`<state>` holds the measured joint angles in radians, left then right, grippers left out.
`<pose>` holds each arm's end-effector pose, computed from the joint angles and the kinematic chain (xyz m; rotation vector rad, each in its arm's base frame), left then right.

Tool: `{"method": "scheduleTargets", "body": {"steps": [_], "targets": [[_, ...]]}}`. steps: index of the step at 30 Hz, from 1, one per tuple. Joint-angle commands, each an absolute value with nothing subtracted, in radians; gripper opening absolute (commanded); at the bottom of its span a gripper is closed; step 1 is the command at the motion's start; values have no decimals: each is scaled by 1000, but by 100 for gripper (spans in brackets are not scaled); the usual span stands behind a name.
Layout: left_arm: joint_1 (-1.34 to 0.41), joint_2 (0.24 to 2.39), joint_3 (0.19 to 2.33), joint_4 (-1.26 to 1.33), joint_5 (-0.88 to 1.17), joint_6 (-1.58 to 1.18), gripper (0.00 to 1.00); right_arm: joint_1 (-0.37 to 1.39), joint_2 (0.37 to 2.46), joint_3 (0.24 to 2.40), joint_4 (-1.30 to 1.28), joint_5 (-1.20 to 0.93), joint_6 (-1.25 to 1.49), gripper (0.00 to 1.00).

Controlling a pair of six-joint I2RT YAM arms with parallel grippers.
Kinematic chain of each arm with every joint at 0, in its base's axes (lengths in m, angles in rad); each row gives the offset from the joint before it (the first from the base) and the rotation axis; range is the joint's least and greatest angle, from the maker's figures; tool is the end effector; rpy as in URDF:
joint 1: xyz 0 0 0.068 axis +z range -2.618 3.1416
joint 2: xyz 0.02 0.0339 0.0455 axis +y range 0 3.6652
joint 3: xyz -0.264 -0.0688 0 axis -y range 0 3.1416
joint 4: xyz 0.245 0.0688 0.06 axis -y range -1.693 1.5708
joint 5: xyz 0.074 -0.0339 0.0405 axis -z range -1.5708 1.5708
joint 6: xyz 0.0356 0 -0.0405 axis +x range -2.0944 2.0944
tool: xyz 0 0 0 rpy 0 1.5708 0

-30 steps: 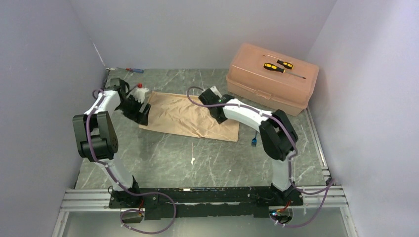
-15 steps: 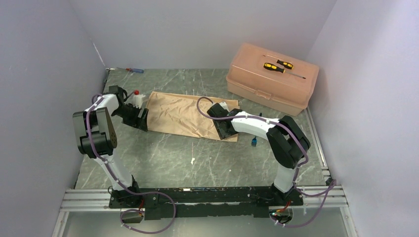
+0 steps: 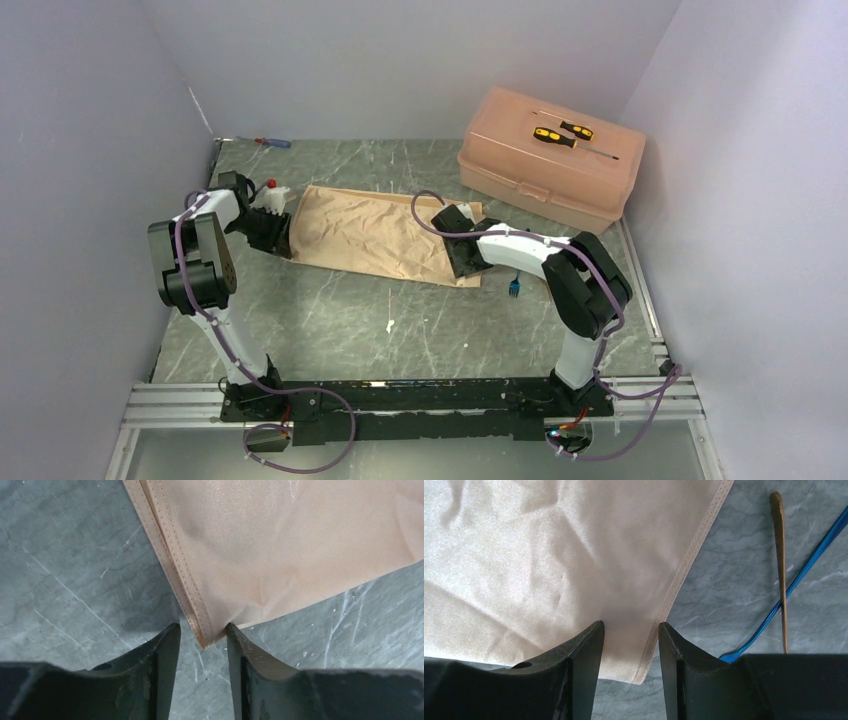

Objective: Fold the napkin into a case and place the utensils inside
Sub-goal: Smooth out the rectangle-folded napkin at the center of the board.

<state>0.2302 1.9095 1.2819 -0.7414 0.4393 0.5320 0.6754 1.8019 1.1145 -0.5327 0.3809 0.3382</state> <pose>0.3564 0.0680 0.1631 0.4759 2.7154 -0.4674 0.2773 0.2052 0.1609 -0.3549 2.6235 -0.2184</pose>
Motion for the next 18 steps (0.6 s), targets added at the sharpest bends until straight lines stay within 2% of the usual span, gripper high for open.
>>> {"method": "scheduleTargets", "body": {"steps": [1,4,8,13,18], "targets": [[230,1944,1298,-733,454,514,39,668,1774,1106,-499,369,345,47],[230,1939,1299,-737,458,510,18,668,1781,1106,-496,369,343,47],[230,1912,1298,-746,453,521,4,665,1787,1112,-500,379,336,46],[230,1887,1297,-761,397,556,3,658,1773,1115,-507,364,324,48],[230,1859,1288,-774,344,594,3,656,1701,1124,-500,290,296,61]]}}
